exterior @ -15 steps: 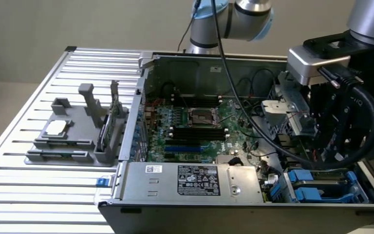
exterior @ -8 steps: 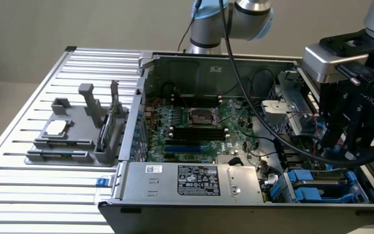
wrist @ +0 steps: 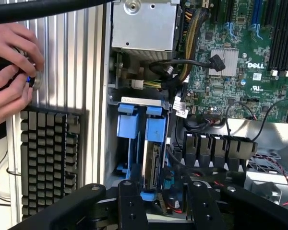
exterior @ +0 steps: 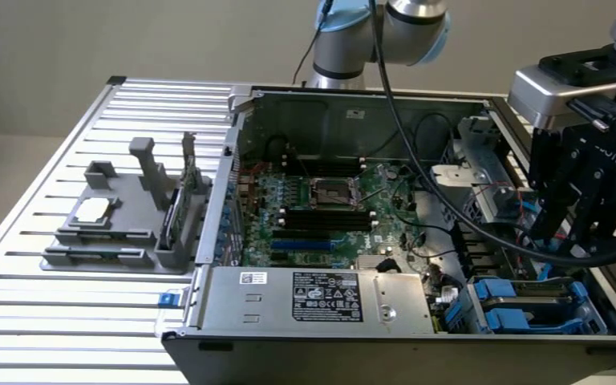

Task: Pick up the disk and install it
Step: 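Insert the disk into the insertion slot, then insert the first disk wire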

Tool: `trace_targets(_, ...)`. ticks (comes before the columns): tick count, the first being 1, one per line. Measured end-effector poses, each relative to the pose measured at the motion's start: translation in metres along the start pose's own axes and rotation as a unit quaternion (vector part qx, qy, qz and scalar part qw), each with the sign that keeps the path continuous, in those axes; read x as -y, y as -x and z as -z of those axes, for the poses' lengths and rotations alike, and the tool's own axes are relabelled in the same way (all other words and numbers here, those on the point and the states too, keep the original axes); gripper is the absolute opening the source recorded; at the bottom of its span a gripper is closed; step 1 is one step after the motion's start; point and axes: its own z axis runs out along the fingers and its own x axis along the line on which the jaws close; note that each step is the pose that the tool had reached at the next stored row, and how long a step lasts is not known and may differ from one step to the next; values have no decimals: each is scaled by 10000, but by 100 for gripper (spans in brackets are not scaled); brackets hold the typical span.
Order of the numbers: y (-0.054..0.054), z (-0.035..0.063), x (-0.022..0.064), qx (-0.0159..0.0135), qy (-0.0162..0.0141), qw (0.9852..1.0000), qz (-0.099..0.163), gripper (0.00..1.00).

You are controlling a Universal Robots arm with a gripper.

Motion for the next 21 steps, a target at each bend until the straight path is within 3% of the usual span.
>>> trace_targets(13, 0, -1, 2, 0, 0, 10000, -2, 41)
trace_targets(21, -1, -2, 6, -32, 55, 9990, -445, 41)
